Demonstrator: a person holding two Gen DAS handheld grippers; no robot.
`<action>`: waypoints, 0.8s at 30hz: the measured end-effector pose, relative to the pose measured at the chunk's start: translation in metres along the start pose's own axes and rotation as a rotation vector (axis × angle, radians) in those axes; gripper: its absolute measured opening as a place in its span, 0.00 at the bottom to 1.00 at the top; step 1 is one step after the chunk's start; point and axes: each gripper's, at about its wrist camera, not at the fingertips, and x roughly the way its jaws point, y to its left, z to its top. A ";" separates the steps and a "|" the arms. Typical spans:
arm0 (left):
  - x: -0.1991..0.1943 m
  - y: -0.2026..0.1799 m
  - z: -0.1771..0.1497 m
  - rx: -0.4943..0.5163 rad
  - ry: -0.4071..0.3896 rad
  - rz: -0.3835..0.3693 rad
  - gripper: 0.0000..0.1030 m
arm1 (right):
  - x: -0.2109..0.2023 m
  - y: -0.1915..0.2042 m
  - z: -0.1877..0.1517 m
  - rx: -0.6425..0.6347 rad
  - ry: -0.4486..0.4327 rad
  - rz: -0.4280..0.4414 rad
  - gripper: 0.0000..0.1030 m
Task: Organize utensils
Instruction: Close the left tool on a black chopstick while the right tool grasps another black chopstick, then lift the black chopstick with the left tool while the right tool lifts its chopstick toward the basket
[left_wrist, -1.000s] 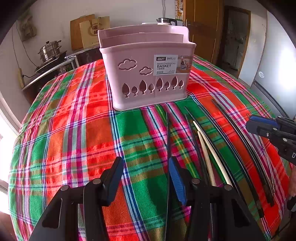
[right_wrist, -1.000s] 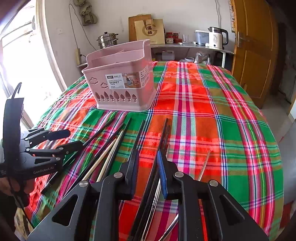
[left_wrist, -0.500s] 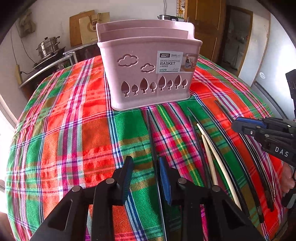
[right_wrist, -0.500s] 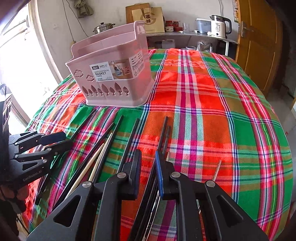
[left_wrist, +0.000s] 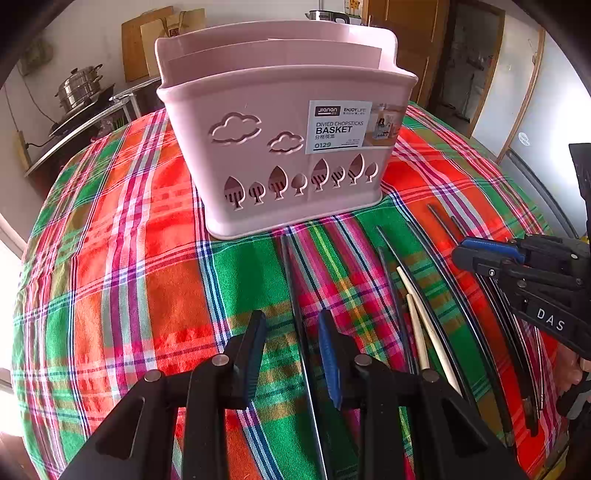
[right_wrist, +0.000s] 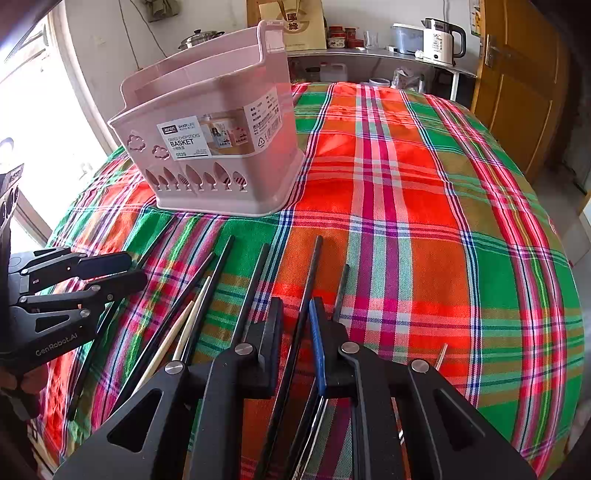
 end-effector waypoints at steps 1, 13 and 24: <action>0.001 0.000 0.001 0.004 0.001 0.003 0.20 | 0.000 -0.001 0.000 0.005 0.000 0.004 0.07; -0.027 0.004 0.002 -0.033 -0.058 -0.038 0.05 | -0.039 0.006 0.002 0.006 -0.085 0.060 0.06; -0.132 0.006 0.010 -0.039 -0.271 -0.068 0.05 | -0.120 0.028 0.012 -0.039 -0.268 0.101 0.05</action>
